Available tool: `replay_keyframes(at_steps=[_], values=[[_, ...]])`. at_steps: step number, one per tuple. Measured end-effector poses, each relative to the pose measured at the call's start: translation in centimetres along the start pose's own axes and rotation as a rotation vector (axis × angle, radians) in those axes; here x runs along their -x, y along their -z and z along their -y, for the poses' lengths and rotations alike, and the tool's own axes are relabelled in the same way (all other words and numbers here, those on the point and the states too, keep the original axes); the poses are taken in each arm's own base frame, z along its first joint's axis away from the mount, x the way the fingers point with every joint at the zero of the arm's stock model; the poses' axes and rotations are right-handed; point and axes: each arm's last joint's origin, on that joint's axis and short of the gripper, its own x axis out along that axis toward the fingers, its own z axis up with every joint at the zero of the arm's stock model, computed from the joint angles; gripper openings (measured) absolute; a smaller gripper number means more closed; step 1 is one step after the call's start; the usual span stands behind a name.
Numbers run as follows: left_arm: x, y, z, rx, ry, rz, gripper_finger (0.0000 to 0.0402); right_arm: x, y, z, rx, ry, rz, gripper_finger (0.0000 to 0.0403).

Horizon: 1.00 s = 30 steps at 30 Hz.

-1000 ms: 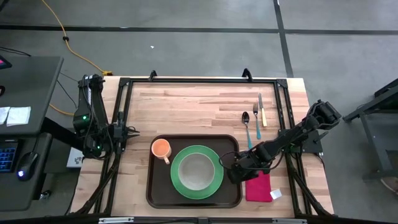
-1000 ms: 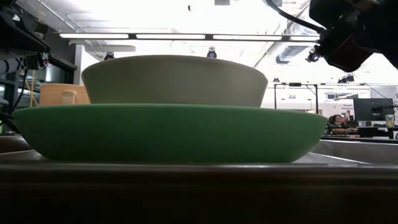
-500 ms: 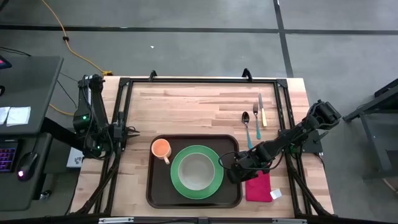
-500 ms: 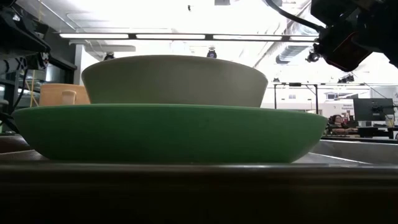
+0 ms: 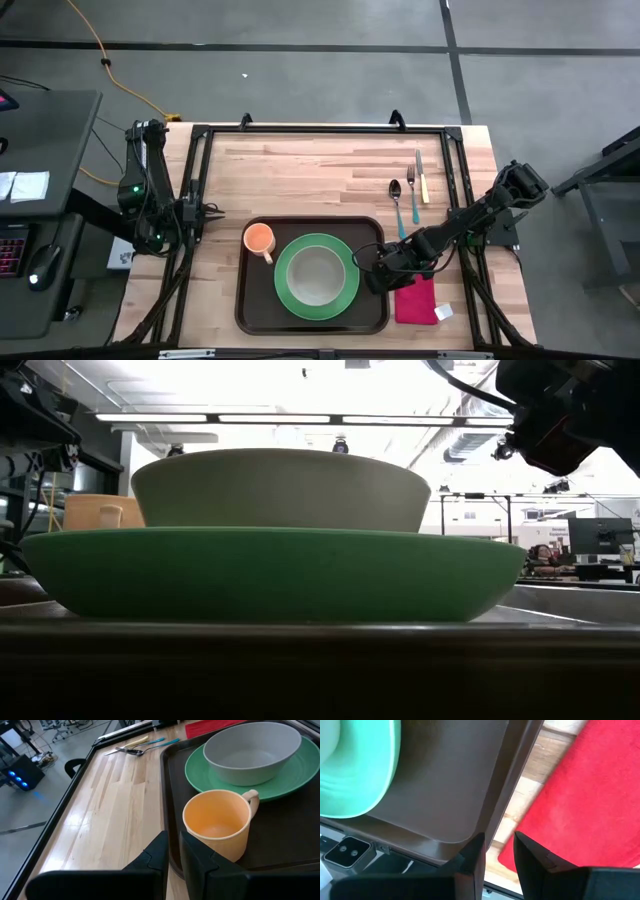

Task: Set up tray
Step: Put the red napkin on the black serving tray to the right of the green plate

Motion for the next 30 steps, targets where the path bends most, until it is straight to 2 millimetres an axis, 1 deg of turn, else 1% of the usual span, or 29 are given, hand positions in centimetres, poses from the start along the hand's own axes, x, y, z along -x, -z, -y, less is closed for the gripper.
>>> replay_keyframes(at_steps=[17, 24, 27, 30], values=[[0.0, 0.0, 0.0, 0.000, 0.003, -0.004, 0.0079, 0.0, 0.1, 0.1, 0.018, 0.019, -0.035, 0.0078], [0.0, 0.0, 0.0, 0.000, 0.003, -0.004, 0.0079, 0.1, 0.0, 0.4, -0.058, 0.050, -0.024, 0.0078], [0.0, 0.0, 0.0, 0.001, 0.004, -0.004, 0.0079, 0.9, 0.4, -0.1, -0.070, 0.064, -0.017, 0.0078], [0.0, 0.0, 0.0, 0.001, 0.004, -0.004, 0.0079, 2.7, 0.8, -0.6, -0.098, 0.119, 0.027, 0.0078]])
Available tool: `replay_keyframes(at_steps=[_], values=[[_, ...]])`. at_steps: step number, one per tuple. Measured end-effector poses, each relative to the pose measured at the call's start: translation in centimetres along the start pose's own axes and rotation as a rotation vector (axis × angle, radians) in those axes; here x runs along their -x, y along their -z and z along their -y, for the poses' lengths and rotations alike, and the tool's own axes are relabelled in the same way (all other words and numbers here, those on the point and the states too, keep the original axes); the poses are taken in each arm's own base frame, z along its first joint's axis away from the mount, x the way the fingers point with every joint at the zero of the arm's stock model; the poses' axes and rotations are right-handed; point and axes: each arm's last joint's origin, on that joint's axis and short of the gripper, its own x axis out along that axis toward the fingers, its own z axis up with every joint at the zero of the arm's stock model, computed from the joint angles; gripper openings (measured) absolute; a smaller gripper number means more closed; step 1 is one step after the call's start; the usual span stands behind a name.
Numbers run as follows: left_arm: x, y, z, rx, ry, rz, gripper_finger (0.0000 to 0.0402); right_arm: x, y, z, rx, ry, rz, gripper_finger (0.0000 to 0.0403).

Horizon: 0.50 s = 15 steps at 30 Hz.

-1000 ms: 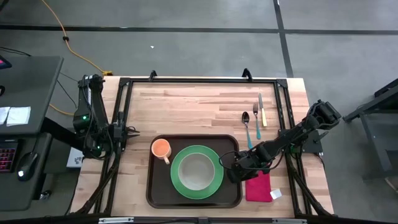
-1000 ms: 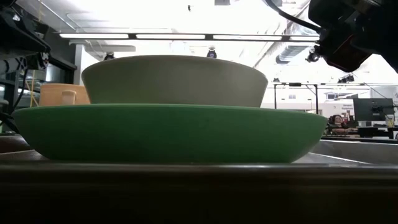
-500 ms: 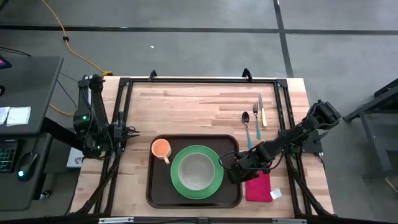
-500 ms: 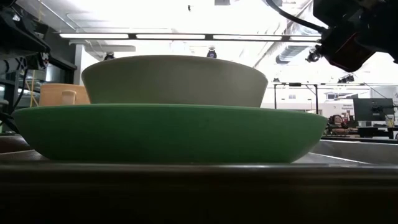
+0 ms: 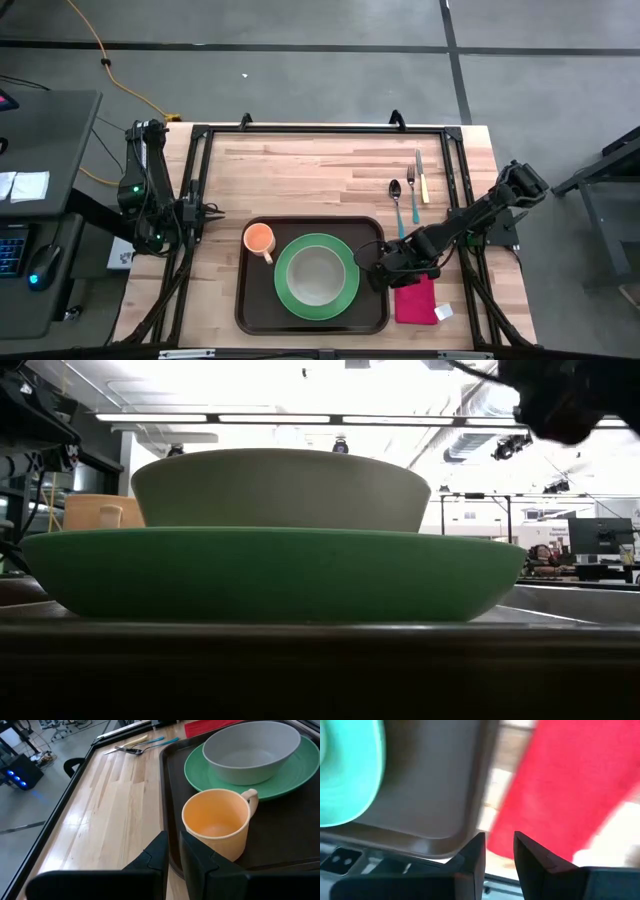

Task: Set up tray
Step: Put the red napkin on the black serving tray to the right of the green plate

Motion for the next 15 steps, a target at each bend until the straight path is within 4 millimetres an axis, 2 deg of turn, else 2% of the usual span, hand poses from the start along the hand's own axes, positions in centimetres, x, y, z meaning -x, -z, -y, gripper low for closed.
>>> replay_keyframes(at_steps=[6, 15], values=[[0.0, 0.0, 0.0, 0.000, 0.001, 0.000, 0.0079, 3.0, 0.7, 0.1, -0.037, 0.102, 0.042, 0.0078], [0.0, 0.0, 0.0, 0.000, 0.001, -0.002, 0.0079, 3.2, 0.5, -1.3, -0.064, 0.230, 0.071, 0.0078]])
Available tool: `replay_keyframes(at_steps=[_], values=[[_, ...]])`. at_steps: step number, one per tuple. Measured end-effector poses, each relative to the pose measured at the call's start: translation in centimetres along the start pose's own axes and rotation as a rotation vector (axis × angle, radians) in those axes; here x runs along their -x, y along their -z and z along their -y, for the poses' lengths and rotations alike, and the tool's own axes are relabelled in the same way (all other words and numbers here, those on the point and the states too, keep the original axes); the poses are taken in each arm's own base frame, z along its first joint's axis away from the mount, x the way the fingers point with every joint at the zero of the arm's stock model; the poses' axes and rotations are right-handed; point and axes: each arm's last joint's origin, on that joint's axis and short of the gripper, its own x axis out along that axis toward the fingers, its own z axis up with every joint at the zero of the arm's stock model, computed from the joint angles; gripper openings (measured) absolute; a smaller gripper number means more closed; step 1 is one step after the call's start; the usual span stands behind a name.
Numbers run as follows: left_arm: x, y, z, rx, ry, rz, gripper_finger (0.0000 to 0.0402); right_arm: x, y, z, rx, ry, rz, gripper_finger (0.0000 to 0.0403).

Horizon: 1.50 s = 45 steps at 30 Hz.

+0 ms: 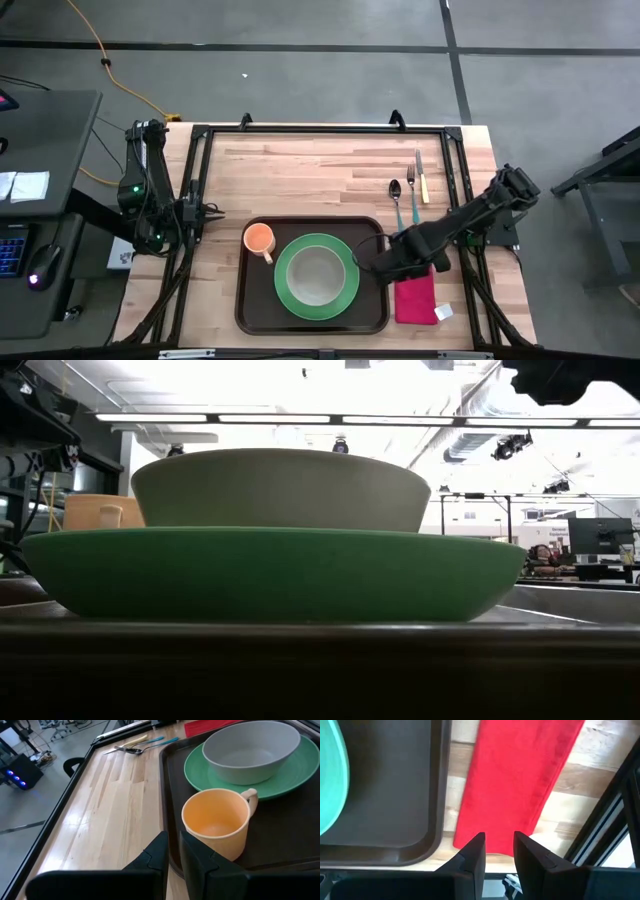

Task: Set up tray
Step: Put the red napkin on the black serving tray to the right of the green plate

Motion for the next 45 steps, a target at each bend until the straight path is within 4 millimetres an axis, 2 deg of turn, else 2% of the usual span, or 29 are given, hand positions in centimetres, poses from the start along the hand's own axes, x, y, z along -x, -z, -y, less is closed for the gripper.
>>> replay_keyframes(at_steps=[8, 24, 31, 42, 45], values=[[0.0, 0.0, 0.0, 0.000, 0.001, 0.000, 0.0079, -1.9, -0.4, -2.2, 0.015, 0.062, -0.004, 0.0078], [0.0, 0.0, 0.0, 0.000, 0.000, 0.000, 0.0079, -6.1, -0.9, -4.5, 0.001, 0.131, 0.034, 0.0078], [0.0, 0.0, 0.0, 0.000, 0.000, 0.000, 0.0079, -6.6, -1.3, -4.9, -0.015, 0.137, 0.070, 0.0078], [0.0, 0.1, 0.1, 0.000, 0.024, -0.030, 0.0079, -6.3, -2.7, -5.1, -0.057, 0.138, 0.113, 0.0078], [0.0, 0.1, 0.1, 0.000, 0.025, -0.029, 0.0079, -7.1, -3.4, -4.7, -0.076, 0.167, 0.104, 0.0078]])
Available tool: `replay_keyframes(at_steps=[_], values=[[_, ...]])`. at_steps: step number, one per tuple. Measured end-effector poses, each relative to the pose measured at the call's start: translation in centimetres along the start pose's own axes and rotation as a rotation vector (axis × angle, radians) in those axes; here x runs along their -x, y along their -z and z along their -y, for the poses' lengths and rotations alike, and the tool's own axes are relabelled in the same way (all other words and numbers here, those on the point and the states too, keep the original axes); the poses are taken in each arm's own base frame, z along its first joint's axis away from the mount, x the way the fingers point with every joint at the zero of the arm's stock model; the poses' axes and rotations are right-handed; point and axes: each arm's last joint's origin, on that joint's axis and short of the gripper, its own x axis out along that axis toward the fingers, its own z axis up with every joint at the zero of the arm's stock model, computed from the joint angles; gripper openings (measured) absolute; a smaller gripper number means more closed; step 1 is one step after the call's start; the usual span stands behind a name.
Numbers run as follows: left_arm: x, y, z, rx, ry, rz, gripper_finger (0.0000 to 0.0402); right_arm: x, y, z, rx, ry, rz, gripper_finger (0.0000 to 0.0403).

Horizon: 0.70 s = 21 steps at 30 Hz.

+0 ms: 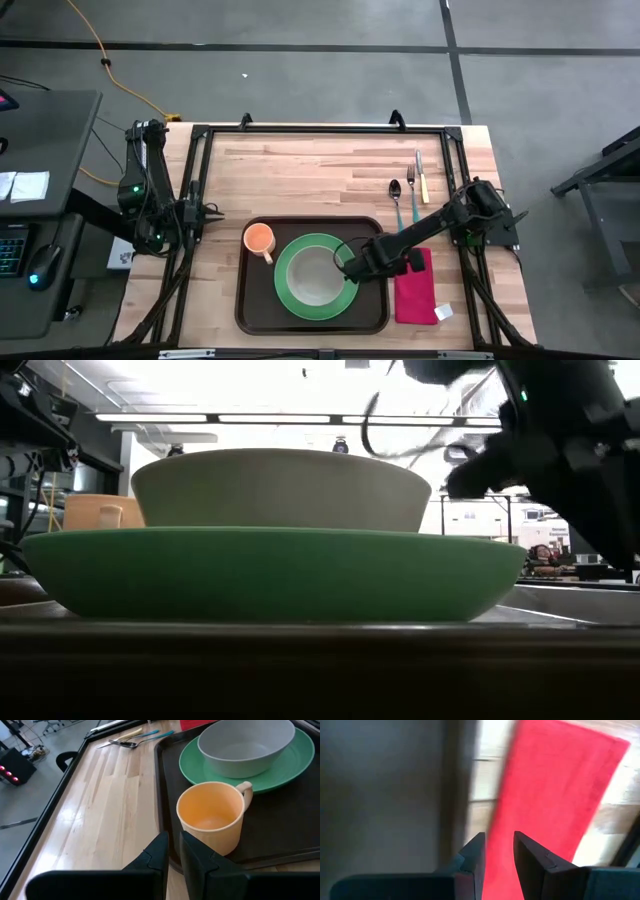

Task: Set up tray
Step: Put the red napkin on the black serving tray to the right of the green plate

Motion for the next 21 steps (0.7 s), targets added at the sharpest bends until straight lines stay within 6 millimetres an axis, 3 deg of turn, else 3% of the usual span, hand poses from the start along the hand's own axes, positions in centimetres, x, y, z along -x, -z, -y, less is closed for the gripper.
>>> replay_keyframes(at_steps=[6, 21], values=[[0.0, 0.0, 0.0, 0.000, 0.003, -0.004, 0.0079, -2.1, -0.2, 0.0, -0.015, -0.017, -0.062, 0.0078], [0.0, 0.0, 0.0, 0.000, 0.004, -0.006, 0.0079, -2.1, -0.6, 0.2, -0.026, -0.016, -0.029, 0.0078]])
